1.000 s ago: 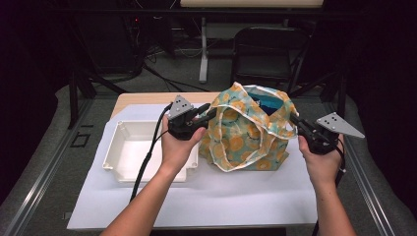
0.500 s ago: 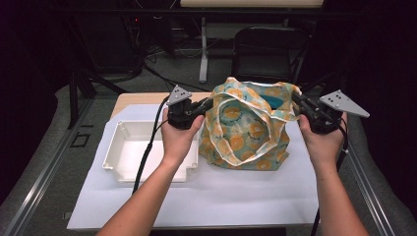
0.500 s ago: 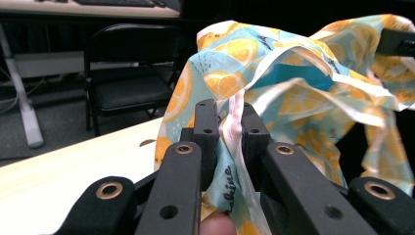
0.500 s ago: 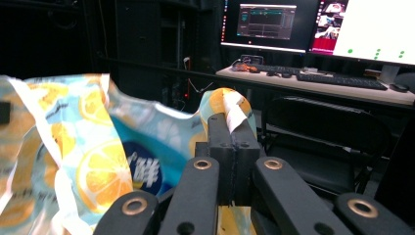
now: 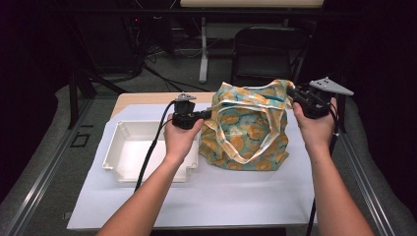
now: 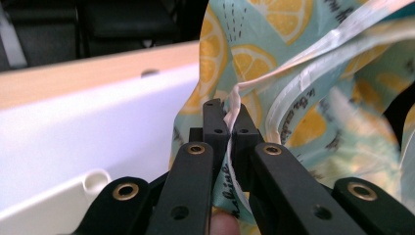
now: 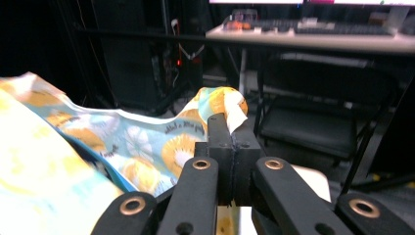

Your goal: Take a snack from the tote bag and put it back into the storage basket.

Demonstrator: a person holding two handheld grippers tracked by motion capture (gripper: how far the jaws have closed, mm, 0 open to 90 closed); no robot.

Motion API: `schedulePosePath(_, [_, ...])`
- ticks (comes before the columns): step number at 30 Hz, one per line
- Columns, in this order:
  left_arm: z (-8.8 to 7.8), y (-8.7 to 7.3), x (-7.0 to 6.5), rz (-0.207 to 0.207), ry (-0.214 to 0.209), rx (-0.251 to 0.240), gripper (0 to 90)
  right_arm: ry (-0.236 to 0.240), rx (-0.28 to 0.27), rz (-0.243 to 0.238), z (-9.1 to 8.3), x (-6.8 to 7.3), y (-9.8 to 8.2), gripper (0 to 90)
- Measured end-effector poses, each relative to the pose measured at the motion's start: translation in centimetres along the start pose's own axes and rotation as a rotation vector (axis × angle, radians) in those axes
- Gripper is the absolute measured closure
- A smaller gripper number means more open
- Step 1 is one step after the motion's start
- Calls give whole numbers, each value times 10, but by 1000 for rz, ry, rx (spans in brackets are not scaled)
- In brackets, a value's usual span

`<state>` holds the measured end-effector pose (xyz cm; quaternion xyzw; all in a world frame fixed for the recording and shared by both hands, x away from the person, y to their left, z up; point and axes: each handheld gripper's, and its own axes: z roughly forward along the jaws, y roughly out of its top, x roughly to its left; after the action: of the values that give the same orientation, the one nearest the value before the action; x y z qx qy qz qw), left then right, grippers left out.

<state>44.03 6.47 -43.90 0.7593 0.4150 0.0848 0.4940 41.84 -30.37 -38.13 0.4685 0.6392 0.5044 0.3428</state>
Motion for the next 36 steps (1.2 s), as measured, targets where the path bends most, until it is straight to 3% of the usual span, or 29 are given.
schedulePosePath(4, [8,-10,-2,22,4,47,890,2,71,51,10,-9,-27,900])
schedulePosePath(7, [9,-14,-5,43,-2,78,890,-1,102,54,13,-10,-38,900])
schedulePosePath(9, [9,-16,-7,48,-2,66,880,15,123,62,14,-12,-46,866])
schedulePosePath(12, [5,-16,-9,57,-10,39,807,63,96,87,8,-11,-53,642])
schedulePosePath(15, [-1,-13,-10,51,2,-8,711,98,46,110,-6,-12,-53,532])
schedulePosePath(21, [-13,-6,-18,68,40,-91,542,90,-14,89,-34,-8,-53,488])
schedulePosePath(25, [-19,-3,-23,82,56,-128,483,79,-34,59,-47,-4,-54,455])
schedulePosePath(31, [-26,1,-25,98,56,-175,483,105,-63,51,-62,4,-60,398])
schedulePosePath(36, [-28,0,-24,90,63,-178,492,73,-57,25,-69,8,-70,384])
